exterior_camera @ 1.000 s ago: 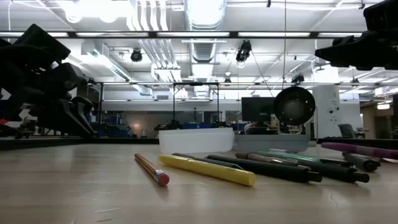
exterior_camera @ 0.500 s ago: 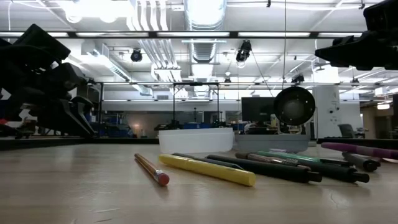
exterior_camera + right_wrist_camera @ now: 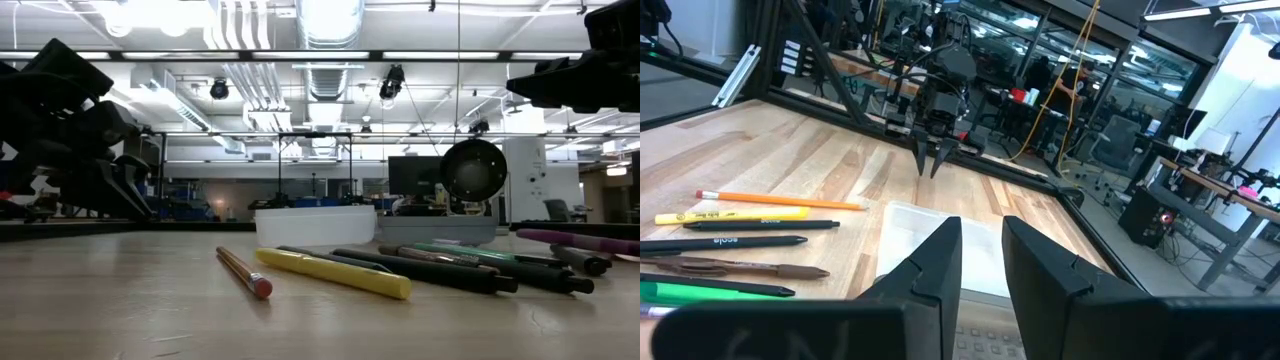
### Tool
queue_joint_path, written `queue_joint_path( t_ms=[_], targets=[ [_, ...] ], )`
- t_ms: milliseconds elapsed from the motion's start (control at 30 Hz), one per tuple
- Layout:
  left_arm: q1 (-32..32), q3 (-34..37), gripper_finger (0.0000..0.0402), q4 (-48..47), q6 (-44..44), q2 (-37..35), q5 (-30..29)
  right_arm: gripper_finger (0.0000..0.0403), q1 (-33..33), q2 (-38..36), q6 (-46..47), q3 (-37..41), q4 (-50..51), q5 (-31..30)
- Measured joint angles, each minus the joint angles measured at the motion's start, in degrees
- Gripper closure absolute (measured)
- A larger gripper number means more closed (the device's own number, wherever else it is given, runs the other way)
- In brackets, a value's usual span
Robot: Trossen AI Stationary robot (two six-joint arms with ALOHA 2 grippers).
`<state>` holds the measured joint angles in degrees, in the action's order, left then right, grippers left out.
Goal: Pick & place school supplies into a supply box
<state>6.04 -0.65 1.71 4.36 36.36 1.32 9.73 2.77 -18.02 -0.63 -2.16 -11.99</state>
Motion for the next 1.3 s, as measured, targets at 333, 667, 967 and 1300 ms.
queue_joint_path(
  t_ms=[333, 667, 967, 1300],
  targets=[
    [-0.01, -0.02, 0.0335, 0.0, 0.0, 0.0, -0.01, 0.0335, 0.01, 0.0, 0.0, 0.01, -0.02, 0.0],
    [0.0, -0.02, 0.0335, -0.02, 0.0, 0.0, 0.0, 0.0335, 0.01, 0.01, 0.0, -0.01, -0.01, 0.0],
    [0.0, -0.02, 0.0335, -0.01, 0.0, 0.0, -0.01, 0.0335, -0.01, 0.0, 0.0, 0.01, -0.01, 0.0],
    [-0.02, 0.0, 0.0335, -0.01, 0.0, 0.0, -0.02, 0.0335, -0.26, -0.01, -7.09, 0.0, -6.52, -2.3]
  ],
)
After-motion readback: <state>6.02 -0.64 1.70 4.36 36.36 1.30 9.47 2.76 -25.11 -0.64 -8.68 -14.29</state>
